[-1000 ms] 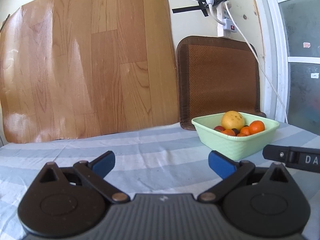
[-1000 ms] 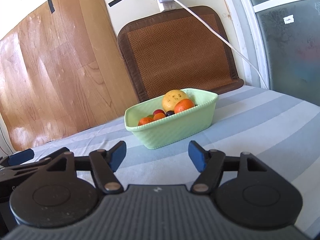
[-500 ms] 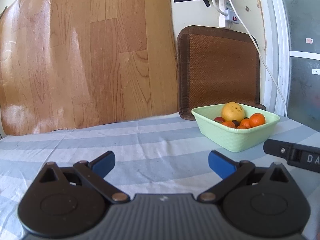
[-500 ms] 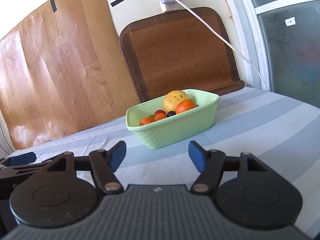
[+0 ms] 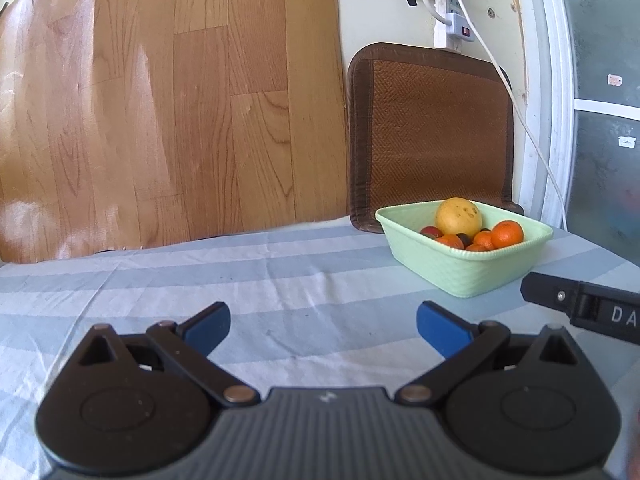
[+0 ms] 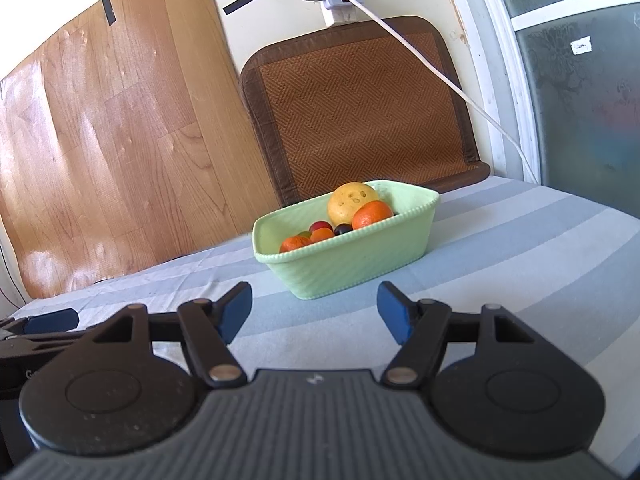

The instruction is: Organize fruits

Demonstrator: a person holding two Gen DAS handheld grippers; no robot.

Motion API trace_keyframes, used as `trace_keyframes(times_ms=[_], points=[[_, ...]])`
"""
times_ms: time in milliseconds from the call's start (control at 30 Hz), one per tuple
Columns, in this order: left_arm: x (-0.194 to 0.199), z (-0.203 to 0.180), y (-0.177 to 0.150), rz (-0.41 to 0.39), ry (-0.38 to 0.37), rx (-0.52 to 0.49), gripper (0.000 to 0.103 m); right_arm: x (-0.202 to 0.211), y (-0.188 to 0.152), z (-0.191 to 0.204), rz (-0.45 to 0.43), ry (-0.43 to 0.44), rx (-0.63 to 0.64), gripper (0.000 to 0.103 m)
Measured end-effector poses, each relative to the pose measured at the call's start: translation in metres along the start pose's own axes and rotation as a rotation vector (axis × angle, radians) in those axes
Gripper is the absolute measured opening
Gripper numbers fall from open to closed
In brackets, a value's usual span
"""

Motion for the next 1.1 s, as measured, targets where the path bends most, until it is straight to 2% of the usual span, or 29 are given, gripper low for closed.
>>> trace_keyframes(times_ms=[1100], points=[[-0.0013, 0.0019, -0.0003, 0.006, -0.014, 0.029, 0.103, 0.0013, 0.0004, 0.0016, -0.008, 0.004, 0.015, 0.072]])
Point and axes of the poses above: each gripper's, at about its wrist camera, not at the fingertips, and x roughly against the way its jaws point, z to its left, y to its top, the point moved 5 cm from there along -x, roughly the way its jaws point, and after that the axes turned 7 degrees about -z, right-handed, at the moved point
